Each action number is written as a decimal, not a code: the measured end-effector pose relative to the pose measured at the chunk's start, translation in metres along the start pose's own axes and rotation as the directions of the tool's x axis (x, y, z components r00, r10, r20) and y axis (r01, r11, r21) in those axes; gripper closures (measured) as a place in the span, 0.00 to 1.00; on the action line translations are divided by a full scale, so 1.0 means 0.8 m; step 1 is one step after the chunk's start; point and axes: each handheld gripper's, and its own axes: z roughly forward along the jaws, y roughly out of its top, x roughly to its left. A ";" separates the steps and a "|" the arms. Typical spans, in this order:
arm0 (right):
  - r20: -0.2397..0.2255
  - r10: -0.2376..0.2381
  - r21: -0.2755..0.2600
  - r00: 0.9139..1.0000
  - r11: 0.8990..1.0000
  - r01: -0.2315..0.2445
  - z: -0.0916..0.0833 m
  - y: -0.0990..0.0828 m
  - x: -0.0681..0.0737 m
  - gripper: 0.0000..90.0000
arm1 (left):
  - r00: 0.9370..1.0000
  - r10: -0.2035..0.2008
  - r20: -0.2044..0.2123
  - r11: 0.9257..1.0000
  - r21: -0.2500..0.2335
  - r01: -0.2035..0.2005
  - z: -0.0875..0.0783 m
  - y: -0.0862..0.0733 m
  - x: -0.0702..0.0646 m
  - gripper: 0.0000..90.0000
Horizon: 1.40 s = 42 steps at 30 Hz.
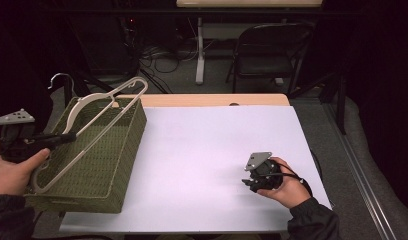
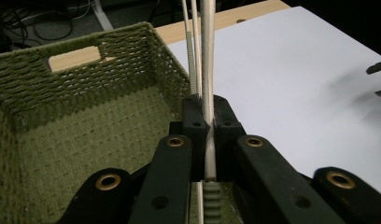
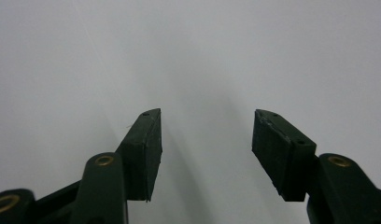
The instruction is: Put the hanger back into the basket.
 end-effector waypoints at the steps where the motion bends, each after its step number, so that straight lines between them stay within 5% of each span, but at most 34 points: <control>1: 0.001 0.002 -0.002 1.000 1.000 -0.002 0.000 0.000 0.000 0.48 | 1.000 -0.006 0.003 1.000 -0.003 0.006 -0.001 -0.002 0.006 0.97; 7: 0.006 0.016 0.011 1.000 1.000 -0.016 -0.002 -0.003 -0.003 0.48 | 1.000 -0.009 -0.021 1.000 0.017 0.009 -0.006 -0.012 0.028 0.97; 19: 0.017 0.026 0.012 1.000 1.000 -0.026 0.000 -0.008 -0.002 0.48 | 1.000 -0.026 0.001 0.999 0.021 0.026 -0.008 -0.037 0.060 0.97; 42: 0.008 0.030 0.029 1.000 0.999 -0.030 0.008 -0.012 -0.003 0.48 | 0.999 0.044 0.012 0.995 0.092 -0.045 0.018 -0.039 0.081 0.97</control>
